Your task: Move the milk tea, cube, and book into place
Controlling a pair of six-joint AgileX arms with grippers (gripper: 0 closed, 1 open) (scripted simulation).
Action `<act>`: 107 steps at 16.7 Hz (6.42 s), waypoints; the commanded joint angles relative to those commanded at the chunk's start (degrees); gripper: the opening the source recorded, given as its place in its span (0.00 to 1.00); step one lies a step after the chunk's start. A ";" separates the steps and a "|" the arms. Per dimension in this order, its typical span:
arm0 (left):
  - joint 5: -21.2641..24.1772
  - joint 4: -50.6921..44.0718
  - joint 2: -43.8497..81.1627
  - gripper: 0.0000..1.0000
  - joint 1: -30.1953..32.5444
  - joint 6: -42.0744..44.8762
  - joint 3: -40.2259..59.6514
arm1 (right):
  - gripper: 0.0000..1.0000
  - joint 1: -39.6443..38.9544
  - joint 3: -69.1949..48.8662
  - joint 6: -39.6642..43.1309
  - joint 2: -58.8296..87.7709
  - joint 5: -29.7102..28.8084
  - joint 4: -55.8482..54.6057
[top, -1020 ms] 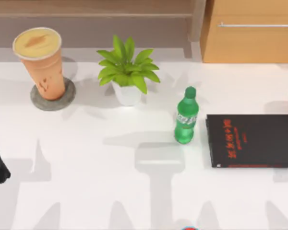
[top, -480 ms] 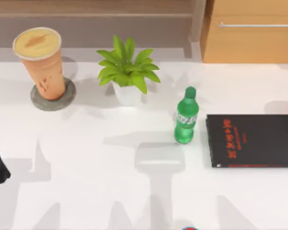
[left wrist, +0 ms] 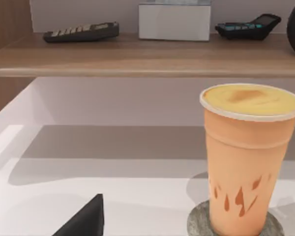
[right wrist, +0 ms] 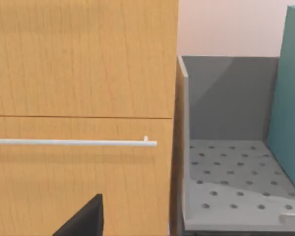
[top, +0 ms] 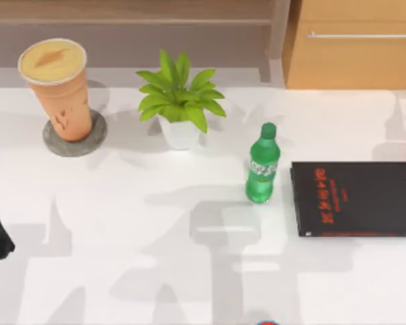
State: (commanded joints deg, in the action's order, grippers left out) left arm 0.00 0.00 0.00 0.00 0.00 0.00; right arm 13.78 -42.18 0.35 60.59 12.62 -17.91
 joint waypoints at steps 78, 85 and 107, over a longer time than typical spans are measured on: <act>0.00 0.00 0.00 1.00 0.00 0.00 0.00 | 0.00 -4.10 -37.26 -30.27 29.81 -10.92 -18.51; 0.00 0.00 0.00 1.00 0.00 0.00 0.00 | 0.00 -27.86 -13.02 -66.69 17.16 -27.71 -21.44; 0.00 0.00 0.00 1.00 0.00 0.00 0.00 | 0.00 -48.46 27.50 -111.19 29.03 -43.97 -21.34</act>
State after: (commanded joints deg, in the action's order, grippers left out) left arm 0.00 0.00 0.00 0.00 0.00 0.00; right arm -34.68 -14.67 -110.83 89.62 -31.35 -39.26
